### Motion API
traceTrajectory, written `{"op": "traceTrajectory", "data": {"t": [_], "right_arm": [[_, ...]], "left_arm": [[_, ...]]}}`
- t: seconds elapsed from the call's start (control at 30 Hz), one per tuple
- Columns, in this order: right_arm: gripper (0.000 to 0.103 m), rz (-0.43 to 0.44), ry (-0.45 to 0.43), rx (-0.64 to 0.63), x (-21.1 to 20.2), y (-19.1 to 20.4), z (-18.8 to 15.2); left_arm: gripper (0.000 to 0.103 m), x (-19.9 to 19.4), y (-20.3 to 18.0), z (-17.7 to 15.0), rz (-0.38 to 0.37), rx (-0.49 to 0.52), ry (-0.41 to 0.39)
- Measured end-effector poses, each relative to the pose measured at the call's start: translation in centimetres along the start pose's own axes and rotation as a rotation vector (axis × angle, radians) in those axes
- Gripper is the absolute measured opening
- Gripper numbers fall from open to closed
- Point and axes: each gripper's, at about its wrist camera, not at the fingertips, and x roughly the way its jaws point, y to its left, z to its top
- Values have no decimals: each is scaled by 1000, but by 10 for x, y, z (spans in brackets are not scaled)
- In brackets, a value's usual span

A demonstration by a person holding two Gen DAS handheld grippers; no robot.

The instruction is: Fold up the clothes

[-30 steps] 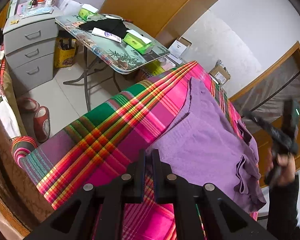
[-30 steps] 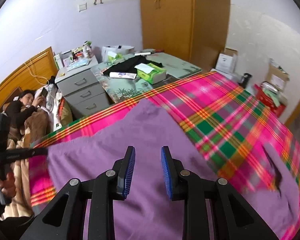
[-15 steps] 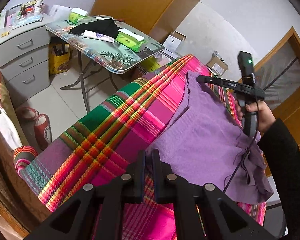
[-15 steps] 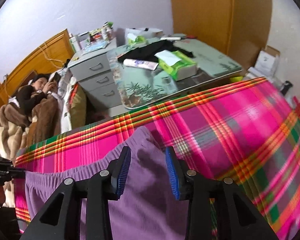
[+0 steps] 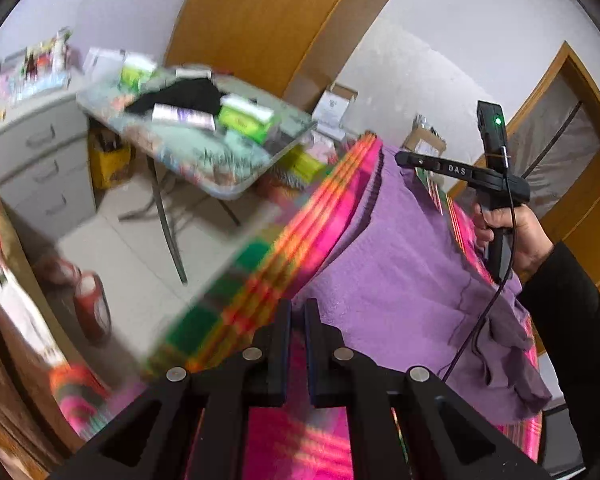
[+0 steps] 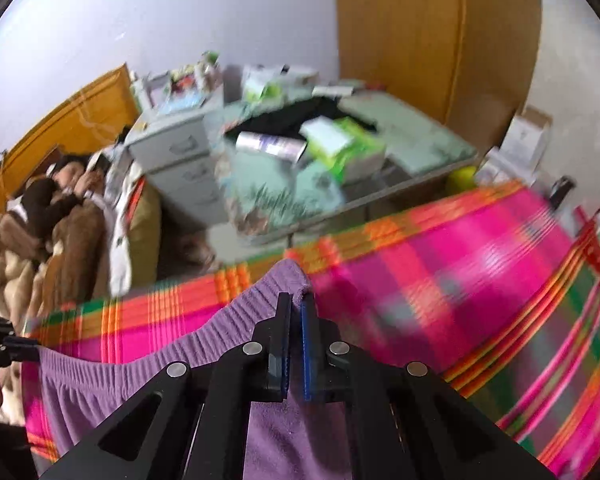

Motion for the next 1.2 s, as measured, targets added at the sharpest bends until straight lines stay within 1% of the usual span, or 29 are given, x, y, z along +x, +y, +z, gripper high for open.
{"op": "traceTrajectory", "data": {"t": [0.1, 0.23, 0.4, 0.43, 0.53, 0.57, 0.6, 0.63, 0.7, 0.73, 0.77, 0.87, 0.97, 1.1, 1.2], "right_arm": [[4, -46, -48, 10, -5, 0, 21], [4, -78, -56, 14, 8, -1, 39], [4, -90, -30, 41, 41, -9, 47], [4, -93, -17, 47, 51, -11, 47], [5, -84, 64, 79, 84, -20, 40], [6, -97, 83, 86, 92, -22, 37], [7, -111, 88, 90, 96, -24, 34], [8, -104, 82, 104, 96, -26, 33], [17, -86, 73, 145, 91, -31, 31], [24, -89, 68, 160, 85, -33, 31], [26, -90, 54, 160, 75, -33, 30], [27, -88, 11, 158, 40, -32, 23], [27, -87, -3, 166, 11, -30, 10], [28, -102, 0, 138, -16, -17, -16], [28, -101, 41, 106, -23, -4, -34]], "left_arm": [[6, -2, 7, 23, 35, 22, -45], [6, 9, 22, 47, 88, 31, -51], [6, 38, 37, 54, 117, 28, -9], [6, 45, 39, 52, 122, 31, 7], [7, 65, 44, 45, 130, 38, 64], [7, 68, 44, 43, 133, 47, 78], [8, 70, 44, 40, 135, 56, 91], [9, 69, 44, 40, 134, 56, 93], [10, 64, 45, 39, 136, 53, 87], [10, 60, 45, 39, 141, 46, 78], [10, 56, 46, 39, 145, 39, 69], [10, 43, 46, 38, 183, 21, 51], [10, 24, 35, 33, 269, 40, 17], [10, 6, 7, 22, 299, 88, -12], [10, 4, -16, 15, 292, 142, -8]]}}
